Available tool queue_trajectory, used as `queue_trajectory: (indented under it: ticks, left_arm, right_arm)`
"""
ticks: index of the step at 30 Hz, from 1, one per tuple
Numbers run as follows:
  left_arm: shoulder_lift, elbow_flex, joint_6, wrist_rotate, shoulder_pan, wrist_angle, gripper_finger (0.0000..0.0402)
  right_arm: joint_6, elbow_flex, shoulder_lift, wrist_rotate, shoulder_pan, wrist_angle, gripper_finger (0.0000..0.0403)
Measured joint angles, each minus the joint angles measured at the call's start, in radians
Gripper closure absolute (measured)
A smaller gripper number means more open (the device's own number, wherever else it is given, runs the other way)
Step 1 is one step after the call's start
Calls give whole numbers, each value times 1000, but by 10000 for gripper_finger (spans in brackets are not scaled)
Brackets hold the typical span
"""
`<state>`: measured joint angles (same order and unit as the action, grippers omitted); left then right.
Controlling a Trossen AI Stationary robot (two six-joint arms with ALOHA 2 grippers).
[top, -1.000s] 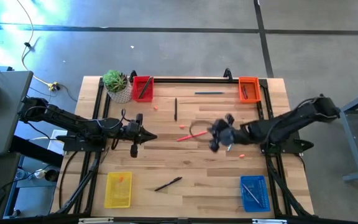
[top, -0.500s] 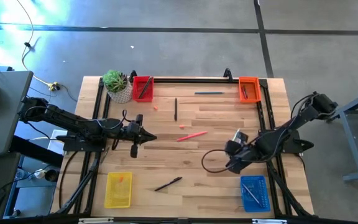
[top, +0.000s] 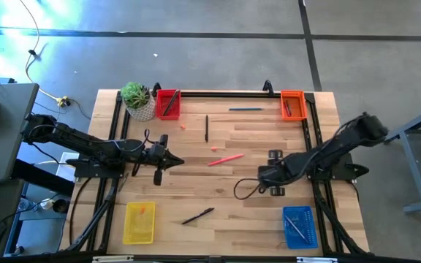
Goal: Sort crayons/erasers/pens/pencils in bins
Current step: Put the blue pen into the blue bin
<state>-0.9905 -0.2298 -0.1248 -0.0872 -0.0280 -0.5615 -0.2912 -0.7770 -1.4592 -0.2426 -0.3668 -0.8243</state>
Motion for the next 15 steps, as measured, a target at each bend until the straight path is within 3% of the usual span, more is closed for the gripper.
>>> queue_trajectory:
  ticks: [7, 15]
  left_arm:
    - [0, 0, -2, -1, 0, 20, 401]
    - [0, 0, -3, -3, 0, 21, 401]
  right_arm:
    - [162, -125, -197, 0, 27, -124, 231]
    - [237, -160, -288, 38, 27, -214, 236]
